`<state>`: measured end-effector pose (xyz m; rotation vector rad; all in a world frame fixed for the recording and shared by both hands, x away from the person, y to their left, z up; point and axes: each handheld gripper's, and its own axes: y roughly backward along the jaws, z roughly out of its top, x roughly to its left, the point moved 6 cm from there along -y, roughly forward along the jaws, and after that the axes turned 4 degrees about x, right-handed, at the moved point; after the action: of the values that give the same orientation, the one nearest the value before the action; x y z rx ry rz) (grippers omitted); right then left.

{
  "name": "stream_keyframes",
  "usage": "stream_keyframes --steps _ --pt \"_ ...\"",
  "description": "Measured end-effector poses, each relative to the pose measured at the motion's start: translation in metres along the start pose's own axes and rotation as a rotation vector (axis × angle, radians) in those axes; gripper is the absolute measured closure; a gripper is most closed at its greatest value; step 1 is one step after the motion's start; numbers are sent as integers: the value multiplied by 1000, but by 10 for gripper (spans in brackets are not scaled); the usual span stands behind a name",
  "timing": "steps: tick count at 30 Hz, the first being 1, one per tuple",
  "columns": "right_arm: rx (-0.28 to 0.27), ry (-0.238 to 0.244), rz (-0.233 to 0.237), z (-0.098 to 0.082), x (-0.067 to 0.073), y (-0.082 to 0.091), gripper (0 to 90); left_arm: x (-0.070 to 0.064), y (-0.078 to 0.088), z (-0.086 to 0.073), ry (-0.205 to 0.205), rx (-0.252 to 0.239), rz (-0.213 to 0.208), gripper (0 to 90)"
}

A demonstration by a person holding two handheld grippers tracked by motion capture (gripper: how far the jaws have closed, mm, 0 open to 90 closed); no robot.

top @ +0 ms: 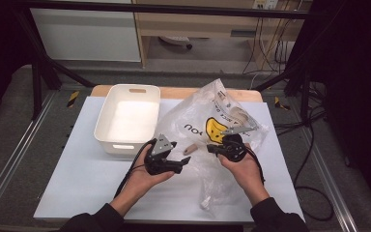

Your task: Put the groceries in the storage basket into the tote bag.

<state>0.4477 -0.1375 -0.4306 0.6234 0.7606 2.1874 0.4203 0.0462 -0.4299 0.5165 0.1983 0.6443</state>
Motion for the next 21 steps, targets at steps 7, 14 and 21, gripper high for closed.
stream_keyframes --steps 7,14,21 --pt "8 -1 4 -6 1 -5 900 0 11 0 10 -14 2 252" --pt "28 -3 1 -13 3 -10 900 3 21 2 21 -38 16 250" --pt "38 3 -1 -15 5 -14 900 10 30 4 34 -53 36 248"
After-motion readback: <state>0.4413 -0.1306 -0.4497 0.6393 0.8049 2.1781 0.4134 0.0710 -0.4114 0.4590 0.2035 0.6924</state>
